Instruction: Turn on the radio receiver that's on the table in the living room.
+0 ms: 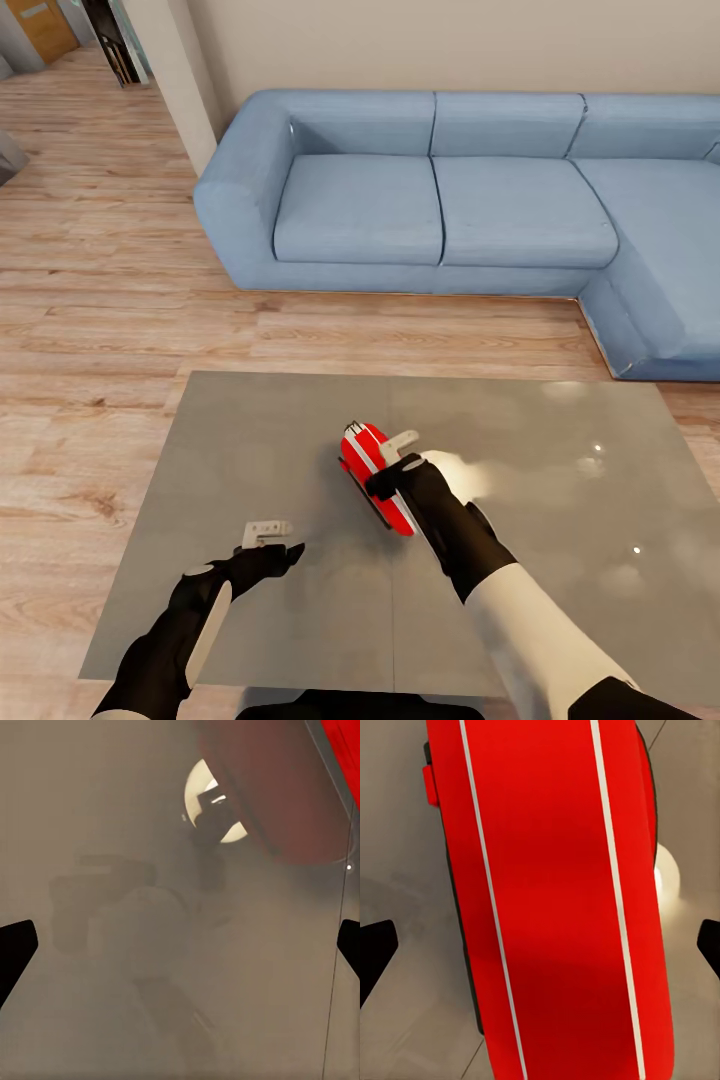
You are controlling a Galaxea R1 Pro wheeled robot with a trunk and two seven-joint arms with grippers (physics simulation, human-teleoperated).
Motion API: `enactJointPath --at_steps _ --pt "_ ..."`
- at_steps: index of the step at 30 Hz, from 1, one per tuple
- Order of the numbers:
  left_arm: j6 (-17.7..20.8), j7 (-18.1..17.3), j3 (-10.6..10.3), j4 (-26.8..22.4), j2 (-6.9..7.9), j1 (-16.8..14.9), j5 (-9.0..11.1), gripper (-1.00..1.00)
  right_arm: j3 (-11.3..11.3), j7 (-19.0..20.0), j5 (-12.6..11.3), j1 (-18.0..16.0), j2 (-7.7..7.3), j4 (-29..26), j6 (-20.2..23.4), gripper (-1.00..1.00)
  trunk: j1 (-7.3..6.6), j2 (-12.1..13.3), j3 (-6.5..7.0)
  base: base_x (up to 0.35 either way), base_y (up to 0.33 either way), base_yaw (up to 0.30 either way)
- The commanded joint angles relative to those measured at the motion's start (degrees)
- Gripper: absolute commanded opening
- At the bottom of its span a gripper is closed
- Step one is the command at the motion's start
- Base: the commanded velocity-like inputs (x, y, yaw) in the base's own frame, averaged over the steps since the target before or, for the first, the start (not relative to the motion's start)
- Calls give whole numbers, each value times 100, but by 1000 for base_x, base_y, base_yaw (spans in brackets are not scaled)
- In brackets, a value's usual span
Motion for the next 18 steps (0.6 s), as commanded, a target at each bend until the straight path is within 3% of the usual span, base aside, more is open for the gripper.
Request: enactJointPath --at_steps 1,18 --pt "0 1 0 0 0 0 0 100 0 0 -1 0 0 3 -2 100 0 0 0 0 0 0" --pt "0 -2 0 -1 0 0 0 100 34 0 5 0 0 469 -303 100 0 0 0 0 0 0"
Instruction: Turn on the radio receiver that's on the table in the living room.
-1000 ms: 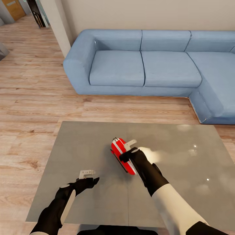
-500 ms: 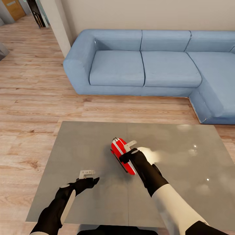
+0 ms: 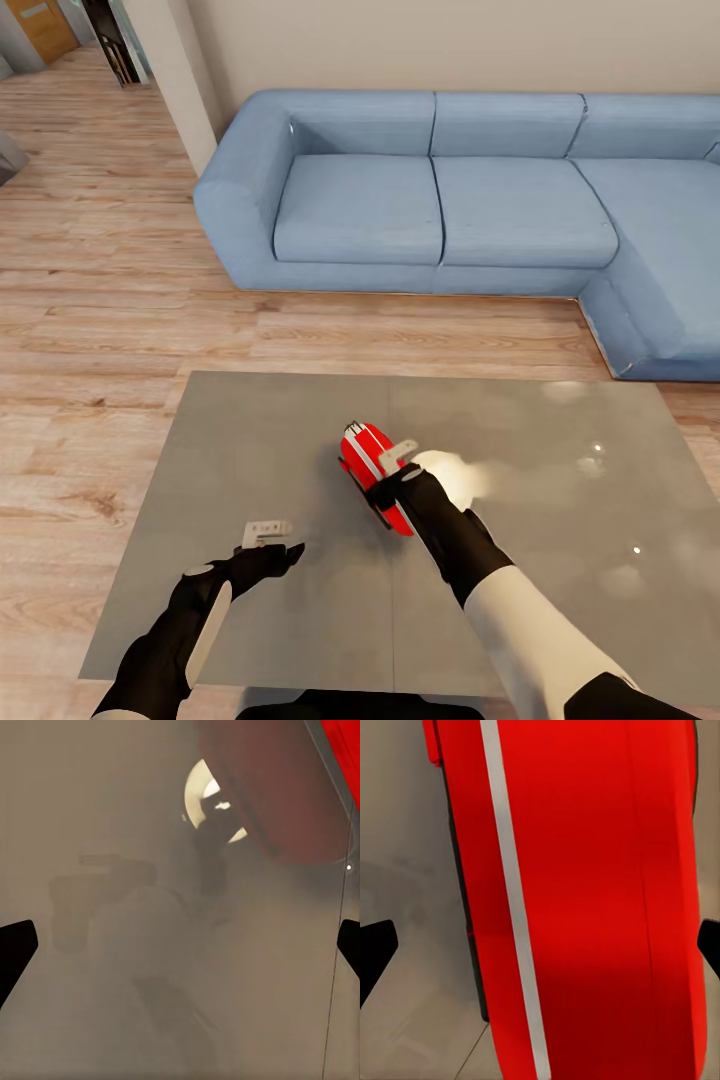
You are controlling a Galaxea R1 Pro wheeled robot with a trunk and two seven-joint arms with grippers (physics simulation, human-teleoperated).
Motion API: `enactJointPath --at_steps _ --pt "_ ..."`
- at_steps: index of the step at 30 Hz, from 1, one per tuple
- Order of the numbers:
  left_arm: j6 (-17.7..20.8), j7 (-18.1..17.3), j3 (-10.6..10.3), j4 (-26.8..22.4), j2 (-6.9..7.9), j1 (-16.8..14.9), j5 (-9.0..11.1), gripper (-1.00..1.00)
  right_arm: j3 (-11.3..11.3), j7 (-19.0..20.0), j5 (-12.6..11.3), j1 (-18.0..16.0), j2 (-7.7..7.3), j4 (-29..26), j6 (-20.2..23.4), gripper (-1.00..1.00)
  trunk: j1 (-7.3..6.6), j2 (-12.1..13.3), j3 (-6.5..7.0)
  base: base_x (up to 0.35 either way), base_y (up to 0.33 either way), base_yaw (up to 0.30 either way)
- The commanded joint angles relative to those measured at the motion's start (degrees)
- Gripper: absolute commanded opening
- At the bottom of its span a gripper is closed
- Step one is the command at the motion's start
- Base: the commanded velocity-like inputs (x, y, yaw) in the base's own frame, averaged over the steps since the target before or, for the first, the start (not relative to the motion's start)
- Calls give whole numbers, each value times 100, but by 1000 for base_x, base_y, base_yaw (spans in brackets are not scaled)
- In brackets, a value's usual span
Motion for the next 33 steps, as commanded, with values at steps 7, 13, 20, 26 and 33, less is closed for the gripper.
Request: enactJointPath --at_steps 7,13,20,26,33 --pt "0 -2 0 0 0 0 0 100 1 -2 0 0 0 37 -28 100 0 0 0 0 0 0" --pt "0 2 0 -7 0 0 0 100 2 0 0 0 0 43 -32 100 0 0 0 0 0 0" --pt "0 1 0 -9 0 0 0 100 1 -1 -3 0 0 120 -44 100 0 0 0 0 0 0" --pt "0 4 0 -9 0 0 0 100 2 -1 0 0 0 244 -180 100 0 0 0 0 0 0" --pt "0 2 0 -9 0 0 0 100 2 -3 0 0 0 309 -236 100 0 0 0 0 0 0"
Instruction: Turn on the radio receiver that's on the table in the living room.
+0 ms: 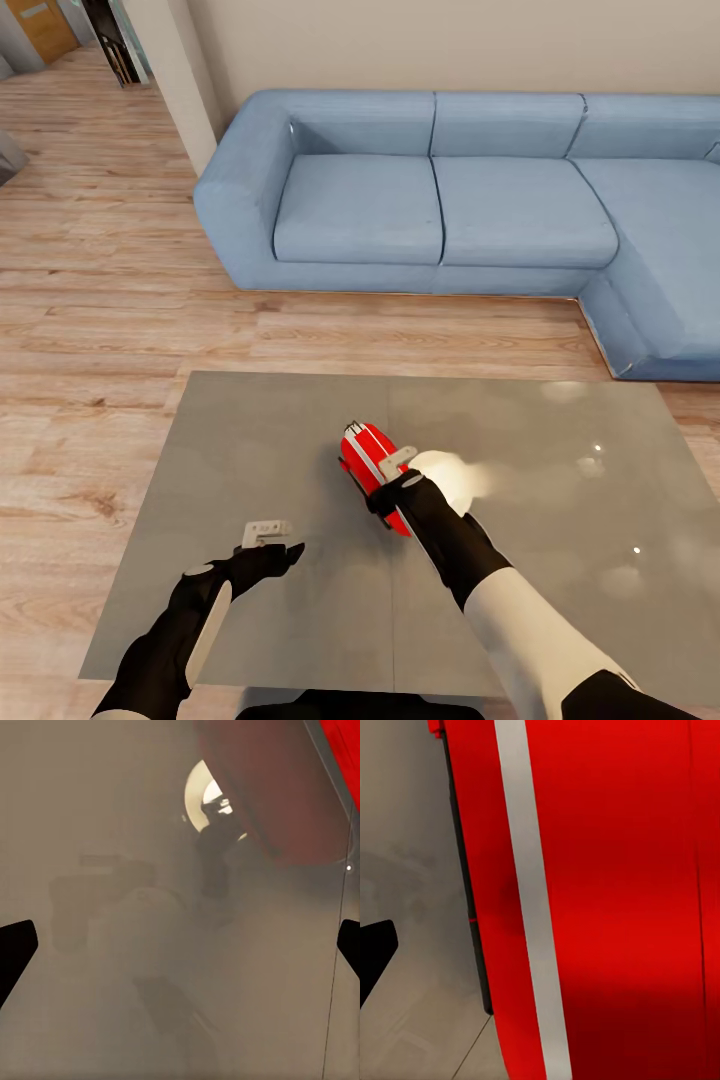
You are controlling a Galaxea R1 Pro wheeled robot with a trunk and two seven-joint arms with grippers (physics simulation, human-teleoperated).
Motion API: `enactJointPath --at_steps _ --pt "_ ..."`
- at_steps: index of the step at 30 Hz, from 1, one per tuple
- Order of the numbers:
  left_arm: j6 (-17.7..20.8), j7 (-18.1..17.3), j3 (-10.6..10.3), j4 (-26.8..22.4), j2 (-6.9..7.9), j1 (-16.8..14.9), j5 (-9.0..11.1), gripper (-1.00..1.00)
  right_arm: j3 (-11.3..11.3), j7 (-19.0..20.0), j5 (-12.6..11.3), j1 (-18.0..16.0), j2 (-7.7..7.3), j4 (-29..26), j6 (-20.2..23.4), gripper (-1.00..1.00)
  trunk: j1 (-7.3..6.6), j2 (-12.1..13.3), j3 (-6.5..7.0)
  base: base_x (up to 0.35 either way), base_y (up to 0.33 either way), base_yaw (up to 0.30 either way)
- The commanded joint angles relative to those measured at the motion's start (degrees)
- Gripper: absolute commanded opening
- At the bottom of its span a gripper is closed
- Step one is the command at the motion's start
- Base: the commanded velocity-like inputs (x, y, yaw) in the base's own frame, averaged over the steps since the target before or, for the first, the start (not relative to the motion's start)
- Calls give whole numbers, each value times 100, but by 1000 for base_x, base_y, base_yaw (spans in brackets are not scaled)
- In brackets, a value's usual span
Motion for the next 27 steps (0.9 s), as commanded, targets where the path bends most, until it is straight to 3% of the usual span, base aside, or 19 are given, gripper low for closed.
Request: enactJointPath --at_steps 1,27 --pt "0 -2 0 0 0 0 0 100 0 1 0 0 0 3 -3 100 0 0 0 0 0 0" --pt "0 2 0 0 0 0 0 100 0 -5 5 0 0 69 -7 100 0 0 0 0 0 0"
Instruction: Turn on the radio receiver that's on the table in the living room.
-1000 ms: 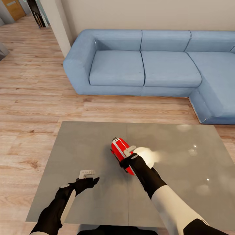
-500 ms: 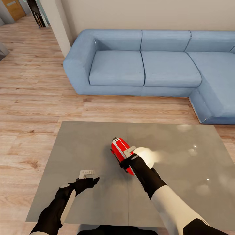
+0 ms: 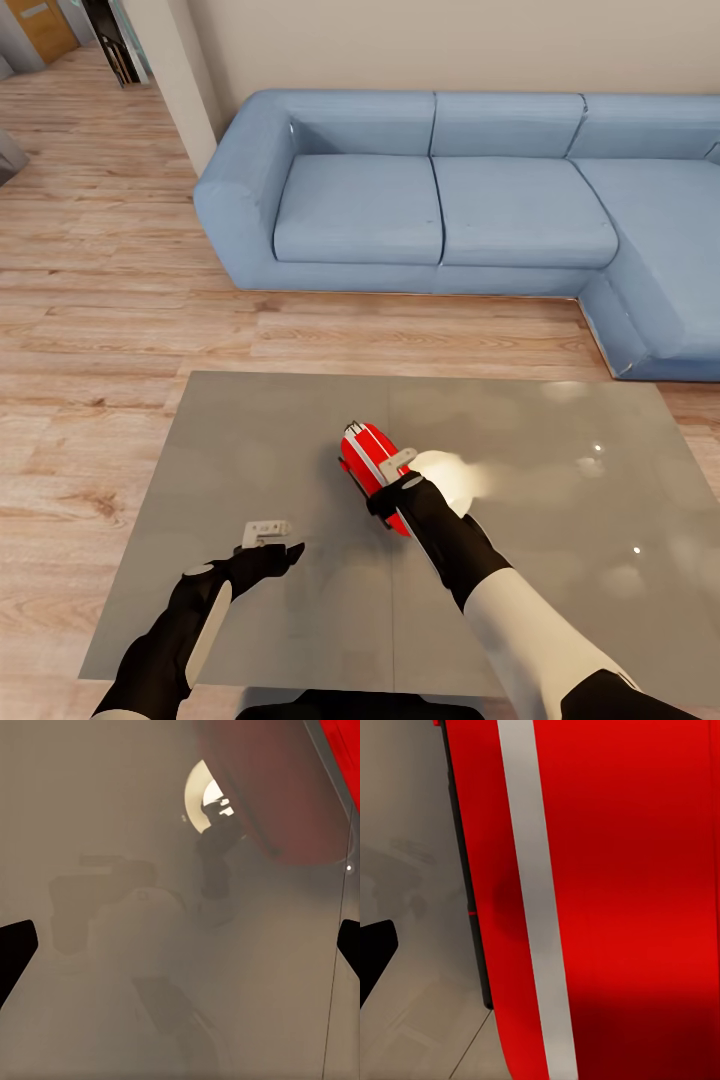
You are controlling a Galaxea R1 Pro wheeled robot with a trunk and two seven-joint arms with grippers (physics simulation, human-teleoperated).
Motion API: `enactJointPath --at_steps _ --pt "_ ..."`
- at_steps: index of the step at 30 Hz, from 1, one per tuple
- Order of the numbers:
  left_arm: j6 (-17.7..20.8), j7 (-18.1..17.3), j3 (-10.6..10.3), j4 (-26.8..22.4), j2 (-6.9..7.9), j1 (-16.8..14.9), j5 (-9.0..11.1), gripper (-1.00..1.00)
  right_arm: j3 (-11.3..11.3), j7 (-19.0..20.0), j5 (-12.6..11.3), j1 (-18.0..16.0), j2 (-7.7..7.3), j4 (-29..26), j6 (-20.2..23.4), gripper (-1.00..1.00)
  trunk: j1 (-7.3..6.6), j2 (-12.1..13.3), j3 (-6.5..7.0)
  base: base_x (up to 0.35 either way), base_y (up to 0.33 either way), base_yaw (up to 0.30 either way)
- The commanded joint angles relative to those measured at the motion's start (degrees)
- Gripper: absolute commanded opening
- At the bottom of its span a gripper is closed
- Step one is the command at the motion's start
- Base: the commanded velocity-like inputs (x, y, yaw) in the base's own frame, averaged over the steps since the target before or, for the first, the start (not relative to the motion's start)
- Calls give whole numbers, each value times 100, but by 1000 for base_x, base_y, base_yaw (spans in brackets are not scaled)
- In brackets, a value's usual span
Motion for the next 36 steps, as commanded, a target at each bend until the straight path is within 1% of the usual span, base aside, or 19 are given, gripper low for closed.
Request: enactJointPath --at_steps 1,36 --pt "0 -1 0 0 0 0 0 100 0 0 1 0 0 0 0 100 0 0 0 0 0 0" --pt "0 0 0 0 0 0 0 100 0 0 29 0 0 0 -1 100 0 0 0 0 0 0"
